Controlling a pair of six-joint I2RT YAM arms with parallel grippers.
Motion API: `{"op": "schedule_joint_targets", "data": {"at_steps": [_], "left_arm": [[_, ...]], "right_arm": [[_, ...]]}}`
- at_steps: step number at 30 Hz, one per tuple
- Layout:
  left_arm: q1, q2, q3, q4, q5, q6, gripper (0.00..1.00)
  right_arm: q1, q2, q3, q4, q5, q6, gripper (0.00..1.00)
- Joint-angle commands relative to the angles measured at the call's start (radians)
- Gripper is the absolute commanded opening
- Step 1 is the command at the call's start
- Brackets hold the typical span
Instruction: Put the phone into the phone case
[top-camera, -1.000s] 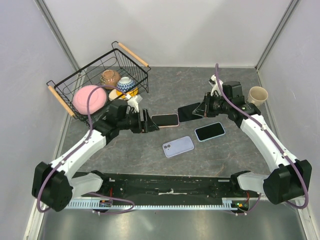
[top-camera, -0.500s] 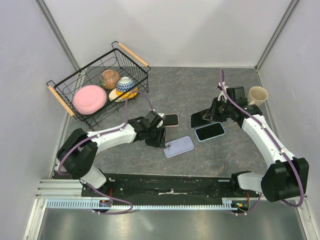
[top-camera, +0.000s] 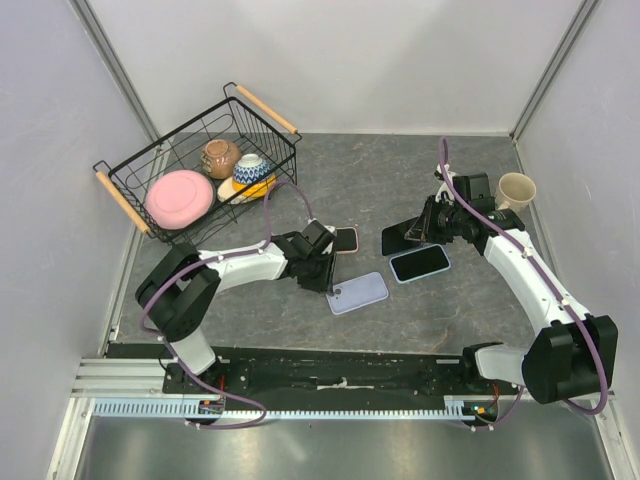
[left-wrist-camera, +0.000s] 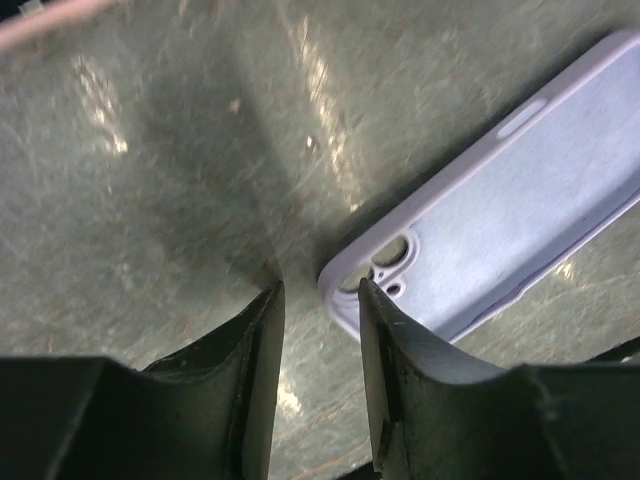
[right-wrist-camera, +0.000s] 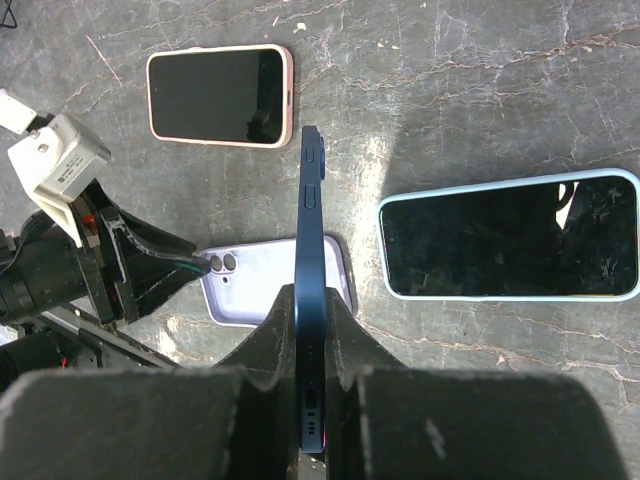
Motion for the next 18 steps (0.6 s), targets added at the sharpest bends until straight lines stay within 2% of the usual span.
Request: {"op": "schedule_joint_targets", "data": {"at_steps": [1,3,5,7,8,13,18], "left_arm": [[-0.005,0.049,0.039,0.066,0.010,-0.008,0.43],[-0.007,0.057,0.037,0.076,0.017,-0.010,0.38],[-0.007,0.075,0.042,0.073,0.011,-0.008,0.26],[-0.007,0.091,0.055,0.052,-0.003,-0.004,0.19],[-0.007,0.095,0.060,0.047,-0.005,-0.001,0.12],[-0.007,0.094,0.065,0.020,-0.045,0.030,0.02],[-0.007,0.065,0.078,-0.026,-0.124,0.101,0.02]], "right_arm": [[-0.002,-0.001,0.007,0.024,-0.023,-0.013,0.00],[-0.002,0.001,0.011,0.023,-0.021,-0.016,0.00],[-0.002,0.004,0.013,0.023,-0.021,-0.018,0.00],[-0.004,0.007,0.017,0.021,-0.024,-0.018,0.00],[-0.001,0.010,0.019,0.021,-0.027,-0.018,0.00],[-0.002,0.015,0.031,0.020,-0.034,-0.019,0.00],[-0.002,0.018,0.040,0.017,-0.046,-0.018,0.00]]}}
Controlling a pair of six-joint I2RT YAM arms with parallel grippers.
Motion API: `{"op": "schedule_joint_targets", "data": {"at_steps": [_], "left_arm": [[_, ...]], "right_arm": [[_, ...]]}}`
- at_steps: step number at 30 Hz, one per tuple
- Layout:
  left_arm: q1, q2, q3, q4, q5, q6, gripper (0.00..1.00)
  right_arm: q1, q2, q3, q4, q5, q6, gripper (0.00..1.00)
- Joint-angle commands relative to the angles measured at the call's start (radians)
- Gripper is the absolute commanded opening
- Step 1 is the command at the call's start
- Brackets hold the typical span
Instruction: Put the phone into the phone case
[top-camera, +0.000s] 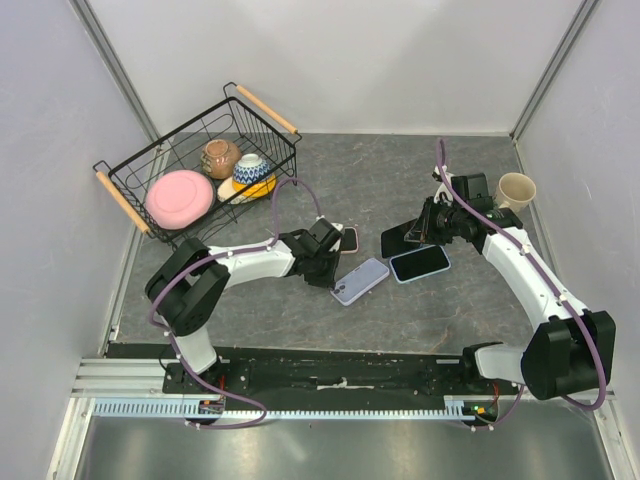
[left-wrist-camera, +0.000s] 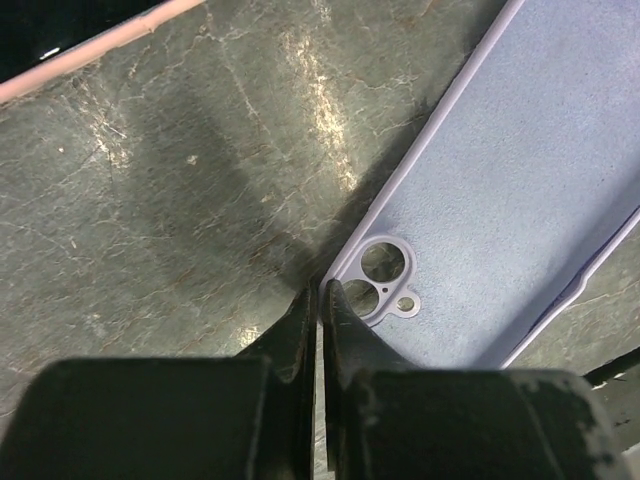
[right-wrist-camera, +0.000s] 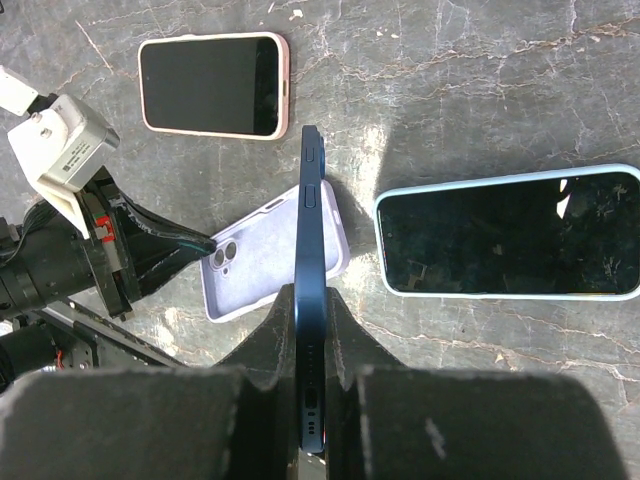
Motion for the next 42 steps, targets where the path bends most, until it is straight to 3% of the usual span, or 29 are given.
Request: {"op": "schedule_joint_targets", "data": {"at_steps": [1,6,13,19,23,30,34,38,42], "left_arm": [[-0.001,-0.018,0.023,-0.086,-0.141,0.109,0.02],[-0.001,-0.075,0.052,-0.163,-0.219,0.255,0.02],[-0.020,-0.141,0.060,-0.169,-0.157,0.499,0.02],[-0.060,-0.095,0.096,-0.158,-0.092,0.655,0.02],[-0.094,-0.051,0.106,-0.152,-0.147,0.713,0.07],[-0.110,-0.061,0.093,-0.103,-0.331,0.665,0.36],[-0.107,-0.173,0.046,-0.050,-0.382,0.580,0.57],[-0.047,-0.322,-0.023,0.001,-0.244,0.459,0.63],[0.103,-0.463,-0.117,0.049,-0.019,0.318,0.64]], "right_arm": [[-0.002,-0.003,0.042,0.024,-0.038,-0.004,0.00],[-0.002,-0.011,0.050,0.022,-0.039,-0.003,0.00],[-0.002,-0.008,0.047,0.027,-0.056,-0.003,0.00],[-0.002,-0.005,0.041,0.028,-0.062,-0.006,0.00],[-0.002,-0.008,0.039,0.028,-0.059,-0.007,0.00],[-0.002,-0.016,0.037,0.028,-0.072,-0.010,0.00],[-0.002,-0.020,0.039,0.031,-0.084,-0.013,0.00],[-0.002,-0.023,0.037,0.047,-0.108,-0.010,0.00],[-0.002,-0.022,0.024,0.073,-0.143,0.007,0.00]]}}
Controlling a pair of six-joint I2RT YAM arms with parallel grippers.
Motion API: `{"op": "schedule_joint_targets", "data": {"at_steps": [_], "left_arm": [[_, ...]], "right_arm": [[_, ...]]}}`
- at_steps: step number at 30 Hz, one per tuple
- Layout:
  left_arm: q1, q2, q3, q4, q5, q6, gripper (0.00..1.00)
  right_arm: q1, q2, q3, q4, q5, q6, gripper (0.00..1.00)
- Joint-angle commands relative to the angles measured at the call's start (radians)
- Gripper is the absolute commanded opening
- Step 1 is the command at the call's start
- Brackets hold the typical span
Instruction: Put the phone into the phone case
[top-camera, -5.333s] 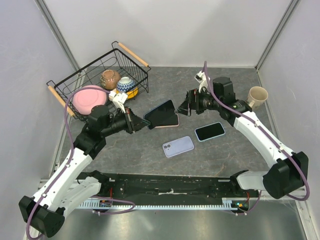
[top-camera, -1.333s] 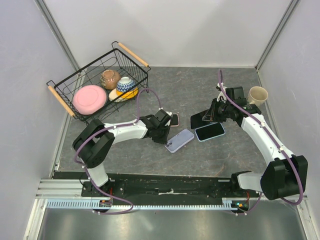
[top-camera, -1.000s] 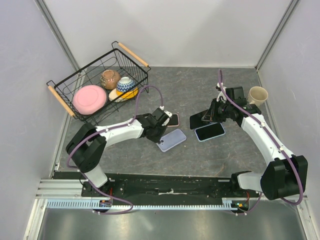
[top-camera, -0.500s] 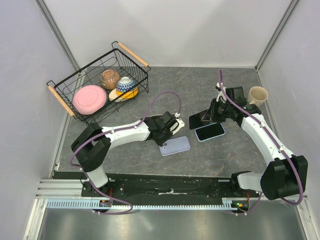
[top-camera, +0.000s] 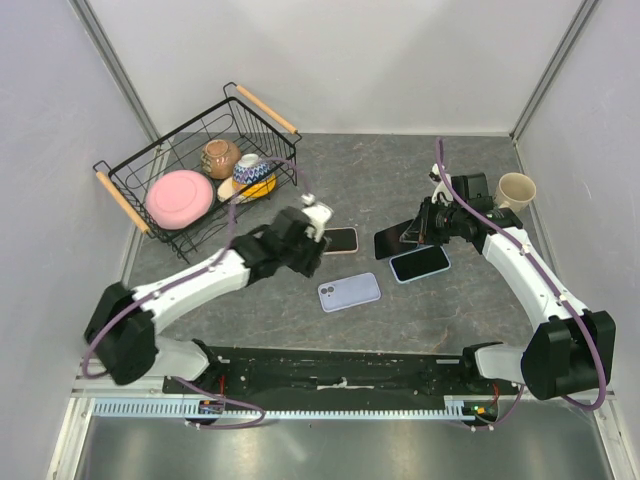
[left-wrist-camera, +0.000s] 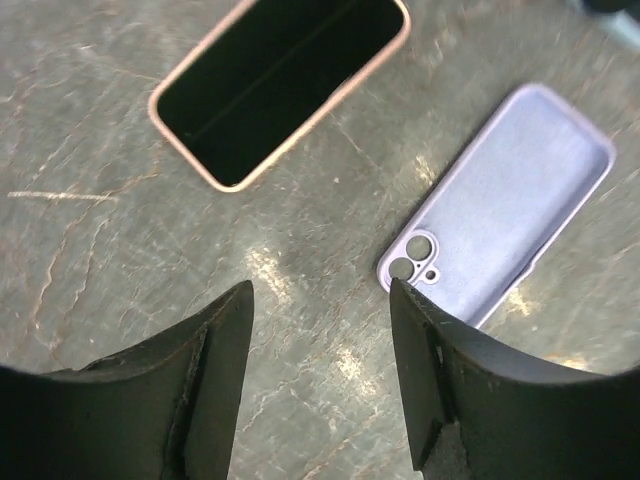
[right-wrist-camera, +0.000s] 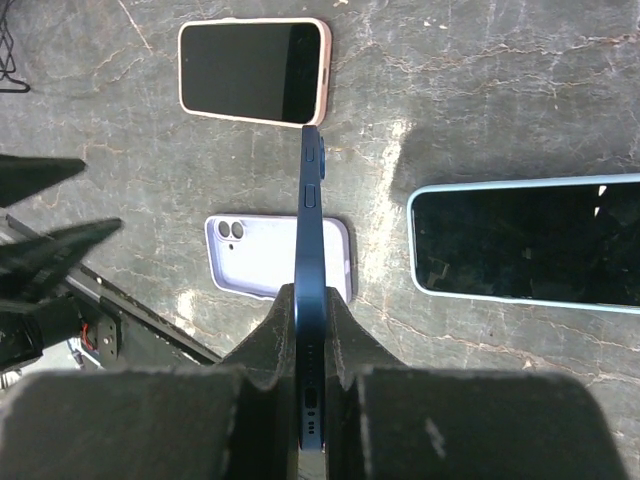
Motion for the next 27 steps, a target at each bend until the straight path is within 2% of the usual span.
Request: {"op": "schedule_joint_targets", "data": {"at_steps": [1,5,10,13,18,27], "left_arm": [[0.145,-0.154,-0.102,0.103,0.276,-0.238,0.64],[0.294,-0.268,-0.207,0.149,0.509,-0.372,0.63],[0.494,-0.414,-0.401,0.385,0.854,-0.571,0.64],[0.574,-0.453,-0.483,0.507,0.954,-0.656,0.64],[0.635,-0.446,-0.527,0.587,1.027,-0.704,0.65],[0.637,-0.391,-0.498,0.590,1.054,-0.685,0.65]], "right_arm": [[-0.002,-0.022,0.017,0.080,-0.077,0.012,0.00],[-0.002,-0.023,0.011,0.094,-0.094,0.020,0.00],[-0.003,-0.026,0.005,0.111,-0.114,0.025,0.00],[-0.002,-0.028,0.000,0.114,-0.118,0.026,0.00],[-0.002,-0.031,-0.001,0.120,-0.132,0.025,0.00],[0.007,-0.028,-0.056,0.195,-0.215,0.064,0.00]]}}
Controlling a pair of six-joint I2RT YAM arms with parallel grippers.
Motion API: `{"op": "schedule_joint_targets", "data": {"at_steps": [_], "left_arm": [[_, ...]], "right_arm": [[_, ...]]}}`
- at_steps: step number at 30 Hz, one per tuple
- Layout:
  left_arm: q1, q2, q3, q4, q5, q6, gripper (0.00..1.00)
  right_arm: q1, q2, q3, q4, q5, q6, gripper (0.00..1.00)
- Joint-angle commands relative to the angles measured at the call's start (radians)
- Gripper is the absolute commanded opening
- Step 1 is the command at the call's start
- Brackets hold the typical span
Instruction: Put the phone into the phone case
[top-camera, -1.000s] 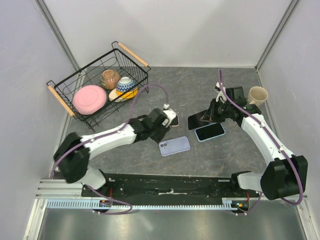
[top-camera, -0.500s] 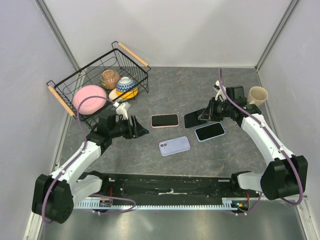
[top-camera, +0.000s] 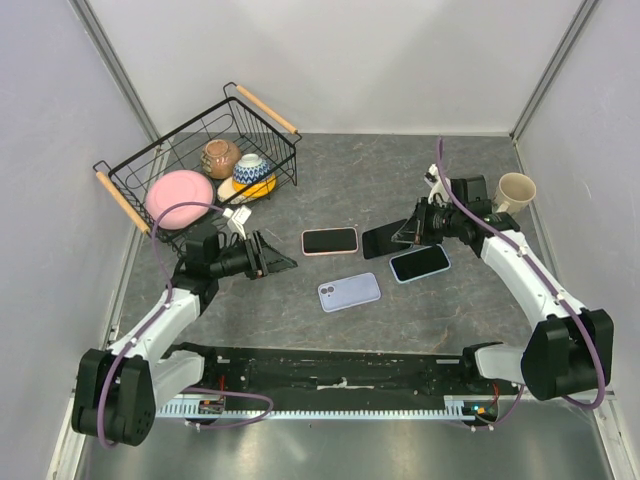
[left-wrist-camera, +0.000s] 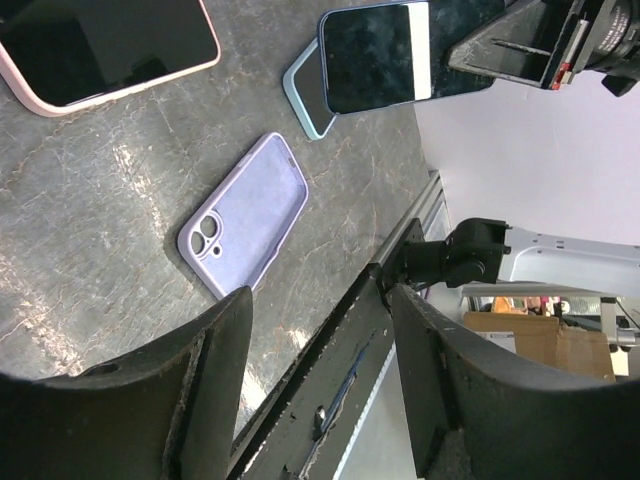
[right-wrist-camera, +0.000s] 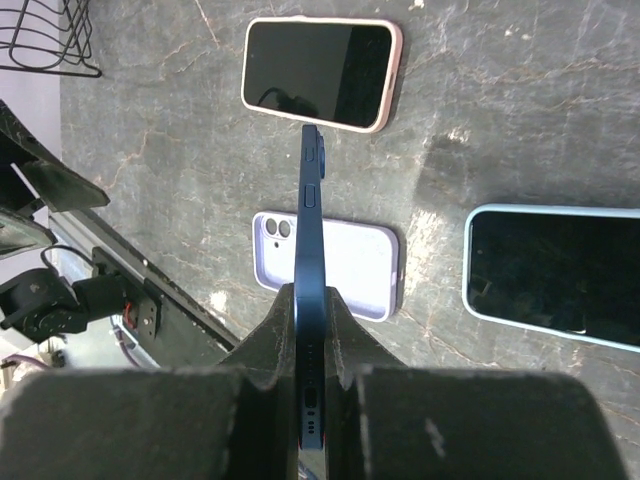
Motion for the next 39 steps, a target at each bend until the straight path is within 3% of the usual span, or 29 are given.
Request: {"op": "schedule_joint_targets", "data": {"at_steps": [1,18,39], "left_arm": [[0.004,0.025,0.029,0.054,0.070,-0.023,0.65],[0.004,0.065,0.062,0.025,0.079,0.019,0.64],[0.004,0.114,0.064,0.030,0.088,0.023,0.64]], "right_arm": [[0.016,-0.025,-0.033,0.113,-0.092,0.049,0.00],[0.235,0.034,-0.174,0.340,-0.119,0.159,0.00],[0.298,0.117,-0.345,0.492,-0.137,0.196,0.00]]}}
